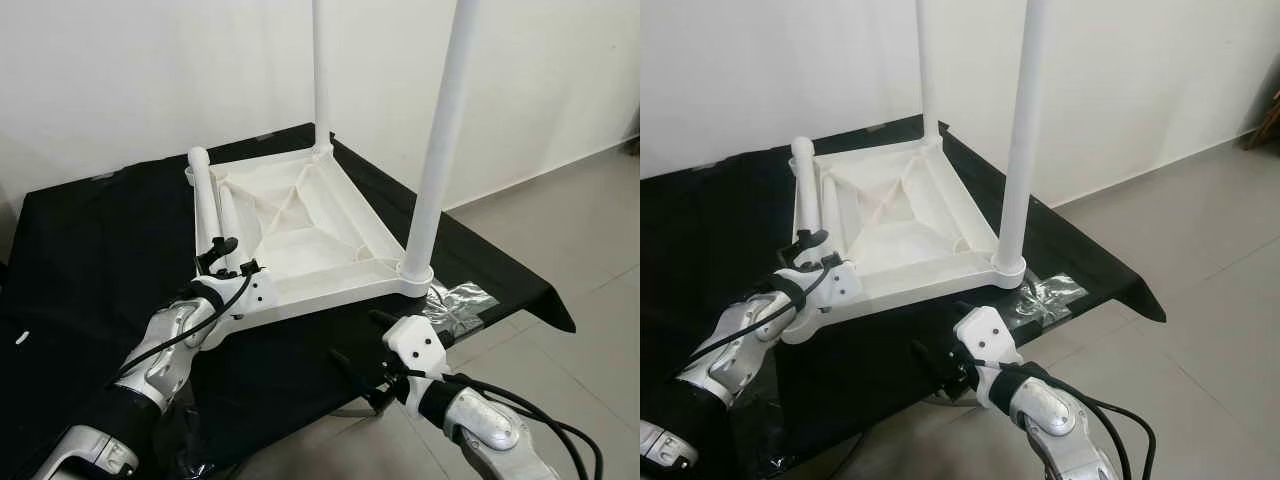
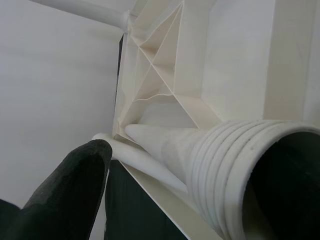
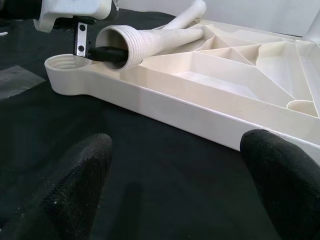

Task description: Building children table

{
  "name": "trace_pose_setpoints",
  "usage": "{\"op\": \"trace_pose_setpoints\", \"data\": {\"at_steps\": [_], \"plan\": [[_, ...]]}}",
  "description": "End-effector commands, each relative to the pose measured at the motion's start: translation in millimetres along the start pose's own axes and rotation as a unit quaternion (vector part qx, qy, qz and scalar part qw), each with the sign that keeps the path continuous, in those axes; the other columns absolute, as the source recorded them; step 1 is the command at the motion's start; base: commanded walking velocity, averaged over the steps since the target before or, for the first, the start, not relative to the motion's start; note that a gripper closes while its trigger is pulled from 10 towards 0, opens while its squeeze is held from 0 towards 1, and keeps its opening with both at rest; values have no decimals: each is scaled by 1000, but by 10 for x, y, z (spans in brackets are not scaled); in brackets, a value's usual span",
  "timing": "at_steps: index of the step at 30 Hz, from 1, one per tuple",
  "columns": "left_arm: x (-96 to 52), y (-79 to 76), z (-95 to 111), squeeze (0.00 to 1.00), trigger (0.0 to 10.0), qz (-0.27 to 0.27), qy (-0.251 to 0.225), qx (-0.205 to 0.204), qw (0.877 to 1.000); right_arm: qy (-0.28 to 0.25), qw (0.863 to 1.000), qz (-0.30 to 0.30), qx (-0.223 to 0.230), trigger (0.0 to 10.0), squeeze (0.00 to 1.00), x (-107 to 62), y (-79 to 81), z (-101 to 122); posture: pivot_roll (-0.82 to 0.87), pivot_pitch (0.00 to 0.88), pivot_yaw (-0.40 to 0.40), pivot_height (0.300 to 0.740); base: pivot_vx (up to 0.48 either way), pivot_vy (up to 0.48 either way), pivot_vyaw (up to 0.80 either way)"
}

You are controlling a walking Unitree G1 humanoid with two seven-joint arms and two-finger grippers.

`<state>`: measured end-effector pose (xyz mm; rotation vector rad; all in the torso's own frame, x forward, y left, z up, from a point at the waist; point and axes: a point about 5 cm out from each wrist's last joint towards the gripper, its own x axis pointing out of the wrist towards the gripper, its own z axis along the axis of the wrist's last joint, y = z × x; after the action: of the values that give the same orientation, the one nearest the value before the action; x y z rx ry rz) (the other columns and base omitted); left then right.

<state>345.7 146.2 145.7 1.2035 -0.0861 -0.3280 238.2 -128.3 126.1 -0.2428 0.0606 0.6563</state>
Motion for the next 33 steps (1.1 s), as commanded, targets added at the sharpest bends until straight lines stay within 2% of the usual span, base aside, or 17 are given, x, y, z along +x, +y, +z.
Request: {"op": "trace_pose_setpoints", "data": {"at_steps": [1, 2, 18, 21, 25, 27, 33], "plan": [[19, -17, -35, 0, 7882, -1, 16, 7, 1000, 1, 1000, 8, 0, 10000, 0, 18, 36, 4, -98, 21, 42, 740, 0, 0, 0], [27, -15, -33, 0, 0, 1, 17, 6, 1000, 1, 1000, 8, 0, 10000, 0, 18, 35, 3, -100, 19, 42, 740, 0, 0, 0], [59, 25, -86, 0, 0, 21, 35, 10, 999, 2, 1000, 9, -3, 10000, 0, 16, 38, 3, -102, 17, 40, 740, 0, 0, 0], [53, 74, -97, 0, 0, 38, 36, -1, 999, 1, 1000, 7, -6, 10000, 0, 19, 33, 11, -107, 19, 39, 740, 0, 0, 0], [30, 214, -67, 0, 0, 74, 24, -24, 997, -3, 1000, 1, 0, 10000, 0, 16, 13, 23, -105, 19, 35, 740, 0, 0, 0], [28, 228, -66, 0, 0, 77, 24, -28, 996, -4, 1000, 0, 1, 10000, 0, 16, 9, 26, -105, 19, 35, 740, 0, 0, 0], [-69, 613, -92, 0, 0, 159, 7, -52, 986, -35, 998, -30, 38, 10000, 0, 23, -112, 120, -100, 19, 30, 740, 0, 0, 0]]}}
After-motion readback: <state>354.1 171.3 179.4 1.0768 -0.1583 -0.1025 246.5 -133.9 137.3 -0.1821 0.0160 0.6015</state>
